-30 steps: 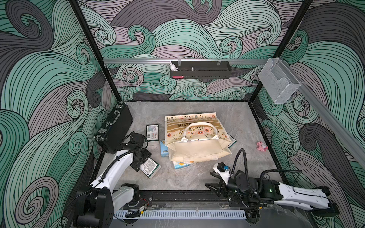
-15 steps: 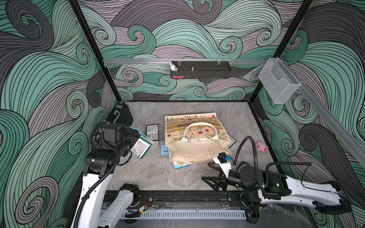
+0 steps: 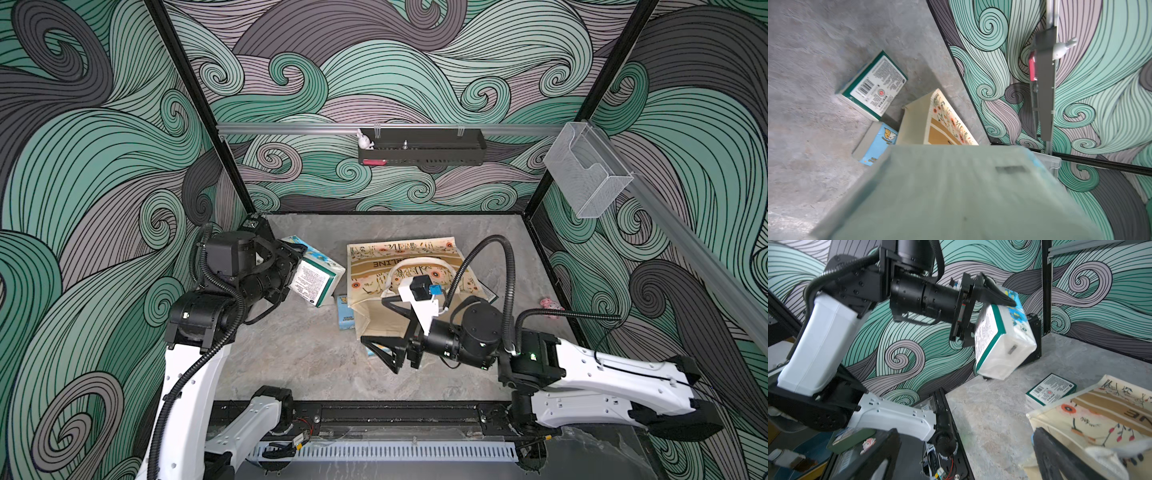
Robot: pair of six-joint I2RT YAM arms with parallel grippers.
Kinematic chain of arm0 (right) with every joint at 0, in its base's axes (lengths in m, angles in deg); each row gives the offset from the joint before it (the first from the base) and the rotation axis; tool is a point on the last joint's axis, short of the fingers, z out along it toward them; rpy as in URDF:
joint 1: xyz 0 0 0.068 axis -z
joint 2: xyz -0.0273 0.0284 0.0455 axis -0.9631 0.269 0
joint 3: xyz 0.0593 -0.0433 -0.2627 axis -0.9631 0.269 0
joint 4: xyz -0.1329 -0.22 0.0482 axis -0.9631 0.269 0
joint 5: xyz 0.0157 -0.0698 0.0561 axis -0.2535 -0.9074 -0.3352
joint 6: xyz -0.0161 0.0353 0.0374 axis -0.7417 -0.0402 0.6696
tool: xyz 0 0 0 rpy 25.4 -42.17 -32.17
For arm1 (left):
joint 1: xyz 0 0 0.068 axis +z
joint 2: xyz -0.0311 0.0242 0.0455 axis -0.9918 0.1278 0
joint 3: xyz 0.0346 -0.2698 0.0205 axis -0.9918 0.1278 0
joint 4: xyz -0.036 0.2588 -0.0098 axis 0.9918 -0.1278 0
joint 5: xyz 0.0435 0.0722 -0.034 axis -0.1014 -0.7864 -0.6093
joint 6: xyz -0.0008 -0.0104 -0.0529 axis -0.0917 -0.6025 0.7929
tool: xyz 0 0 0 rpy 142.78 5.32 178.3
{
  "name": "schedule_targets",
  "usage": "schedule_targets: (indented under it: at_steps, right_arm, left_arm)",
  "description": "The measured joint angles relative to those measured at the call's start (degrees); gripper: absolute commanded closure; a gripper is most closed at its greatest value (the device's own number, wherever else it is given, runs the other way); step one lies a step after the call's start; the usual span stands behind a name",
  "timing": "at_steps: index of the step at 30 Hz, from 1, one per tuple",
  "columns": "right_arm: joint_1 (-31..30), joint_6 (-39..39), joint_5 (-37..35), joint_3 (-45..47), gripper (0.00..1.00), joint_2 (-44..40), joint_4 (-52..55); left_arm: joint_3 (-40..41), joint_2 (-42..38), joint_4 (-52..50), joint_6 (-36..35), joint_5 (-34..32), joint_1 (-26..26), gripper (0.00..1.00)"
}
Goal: Put tissues into the canvas bag
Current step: Pick up the pack of facial tissues from the center of the board.
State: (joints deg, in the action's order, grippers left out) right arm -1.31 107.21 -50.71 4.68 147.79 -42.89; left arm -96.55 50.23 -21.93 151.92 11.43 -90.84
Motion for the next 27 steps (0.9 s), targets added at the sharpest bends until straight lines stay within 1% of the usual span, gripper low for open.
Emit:
schedule_targets:
  at_steps: [6, 10, 13, 18, 24, 27]
  right_arm:
    - [9.40, 6.05, 7.23, -7.08, 0.01, 7.85, -1.79]
    - [12.96, 9.42, 11.93, -10.71, 0.01, 12.94, -2.40]
    - [13.35, 10.51, 14.49, -12.31, 0.01, 16.48, -3.54]
    - [13.20, 10.91, 16.81, -12.61, 0.01, 20.00, -5.42]
    - [13.20, 9.92, 17.94, -13.29, 0.01, 22.16, -9.29]
    - [13.20, 8.72, 17.99, -13.29, 0.04, 22.75, -13.11]
  left_arm:
    - [-1.77, 1.16, 2.38, 2.64, 3.48, -0.22, 0.25]
    - [-2.01, 1.84, 4.11, 4.17, 5.03, -0.22, 0.25]
    - [-2.01, 1.86, 5.44, 5.07, 5.49, -0.22, 0.25]
    - [-2.01, 1.84, 7.08, 6.01, 6.05, -0.22, 0.25]
    - [-1.95, 1.84, 7.72, 6.97, 6.75, -0.22, 0.25]
    - [-1.38, 1.75, 8.52, 7.41, 7.08, -0.22, 0.25]
